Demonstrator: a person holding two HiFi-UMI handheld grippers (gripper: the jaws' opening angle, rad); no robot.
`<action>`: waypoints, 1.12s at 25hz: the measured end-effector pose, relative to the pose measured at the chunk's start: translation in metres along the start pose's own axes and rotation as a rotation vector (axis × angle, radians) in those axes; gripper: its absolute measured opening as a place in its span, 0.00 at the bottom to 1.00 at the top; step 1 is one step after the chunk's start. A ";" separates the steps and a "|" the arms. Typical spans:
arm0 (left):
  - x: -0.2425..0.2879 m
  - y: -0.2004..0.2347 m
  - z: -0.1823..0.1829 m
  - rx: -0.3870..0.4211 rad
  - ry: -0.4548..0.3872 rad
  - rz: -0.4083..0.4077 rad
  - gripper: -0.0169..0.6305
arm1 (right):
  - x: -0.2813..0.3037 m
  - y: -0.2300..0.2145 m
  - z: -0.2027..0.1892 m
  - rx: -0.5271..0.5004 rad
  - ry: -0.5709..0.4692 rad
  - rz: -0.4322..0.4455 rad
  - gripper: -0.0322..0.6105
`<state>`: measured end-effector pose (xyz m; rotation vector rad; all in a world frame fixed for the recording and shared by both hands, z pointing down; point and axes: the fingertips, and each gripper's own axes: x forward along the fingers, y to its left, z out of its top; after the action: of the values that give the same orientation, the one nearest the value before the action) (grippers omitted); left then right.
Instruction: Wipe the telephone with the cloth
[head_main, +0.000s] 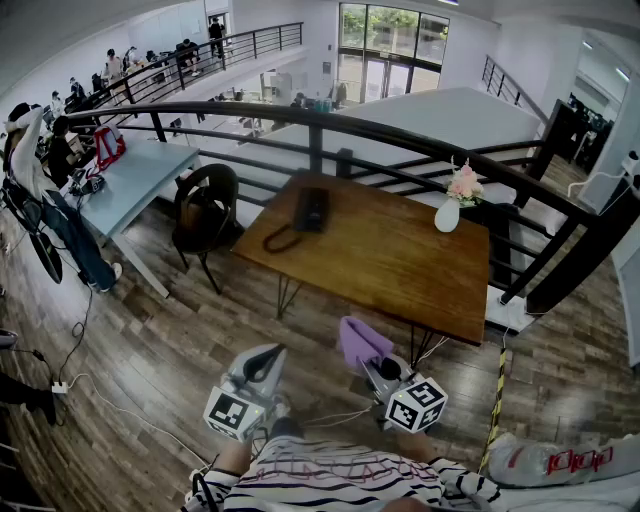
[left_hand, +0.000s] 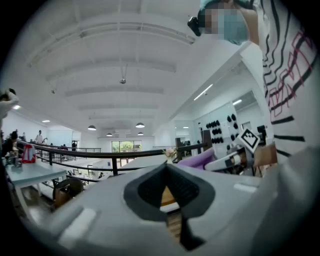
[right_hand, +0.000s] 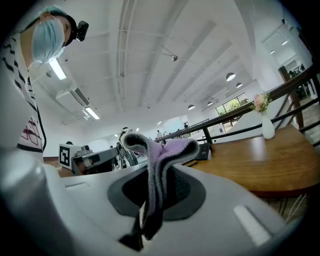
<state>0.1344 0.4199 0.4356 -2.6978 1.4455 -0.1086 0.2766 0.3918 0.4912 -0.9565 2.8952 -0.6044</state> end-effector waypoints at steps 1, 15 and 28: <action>0.002 0.003 -0.002 -0.003 -0.001 -0.001 0.03 | 0.003 -0.001 0.001 -0.002 0.000 0.003 0.11; 0.039 0.153 -0.018 -0.036 -0.028 -0.069 0.03 | 0.140 -0.022 0.036 0.057 -0.072 -0.062 0.11; 0.058 0.324 -0.041 -0.067 -0.009 -0.163 0.03 | 0.296 -0.039 0.052 0.145 -0.136 -0.209 0.11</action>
<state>-0.1057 0.1911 0.4442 -2.8633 1.2471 -0.0584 0.0671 0.1736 0.4842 -1.2354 2.6134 -0.7188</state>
